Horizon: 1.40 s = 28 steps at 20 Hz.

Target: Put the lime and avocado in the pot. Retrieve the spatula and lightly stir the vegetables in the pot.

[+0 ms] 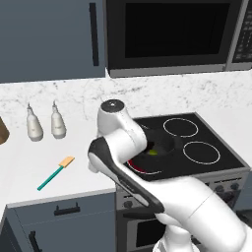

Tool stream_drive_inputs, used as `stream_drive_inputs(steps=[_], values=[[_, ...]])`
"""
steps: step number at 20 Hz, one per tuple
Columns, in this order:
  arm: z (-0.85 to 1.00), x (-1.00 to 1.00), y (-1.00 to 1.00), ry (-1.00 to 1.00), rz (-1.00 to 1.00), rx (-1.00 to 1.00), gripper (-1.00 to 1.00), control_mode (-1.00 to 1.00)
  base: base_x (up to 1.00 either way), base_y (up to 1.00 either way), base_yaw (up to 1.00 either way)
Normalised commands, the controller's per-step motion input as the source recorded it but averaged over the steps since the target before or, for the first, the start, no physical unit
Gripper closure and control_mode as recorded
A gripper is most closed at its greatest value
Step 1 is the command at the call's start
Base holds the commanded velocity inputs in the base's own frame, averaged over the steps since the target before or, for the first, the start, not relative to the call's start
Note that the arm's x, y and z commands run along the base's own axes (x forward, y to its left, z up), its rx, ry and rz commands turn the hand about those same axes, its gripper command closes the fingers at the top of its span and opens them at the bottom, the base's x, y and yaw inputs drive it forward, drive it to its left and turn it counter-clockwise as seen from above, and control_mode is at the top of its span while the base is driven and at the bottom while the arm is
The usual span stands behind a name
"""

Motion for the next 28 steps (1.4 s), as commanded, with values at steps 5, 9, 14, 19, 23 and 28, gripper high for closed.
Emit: stream_drive_inputs(steps=[5, 9, 14, 19, 23, 28], values=[[-0.01, 0.00, 0.95, 0.27, -0.44, 0.06, -1.00, -1.00, 0.00, 0.00, 0.00], [-0.36, 0.10, 0.79, 0.38, -0.25, 0.13, -1.00, -1.00, 0.00, 0.00, 0.00], [-0.67, 0.16, 0.80, 0.21, -0.19, 0.01, -1.00, -1.00, 0.00, 0.00, 0.00], [-0.44, 0.14, 0.70, 0.04, -0.20, -0.01, -1.00, -1.00, 0.00, 0.00, 0.00], [-0.43, 0.14, 0.32, 0.00, -0.17, -0.03, -1.00, -1.00, 0.00, 0.00, 0.00], [-0.42, 0.25, 0.05, 0.00, -0.20, -0.02, -1.00, -1.00, 0.00, 0.00, 0.00]])
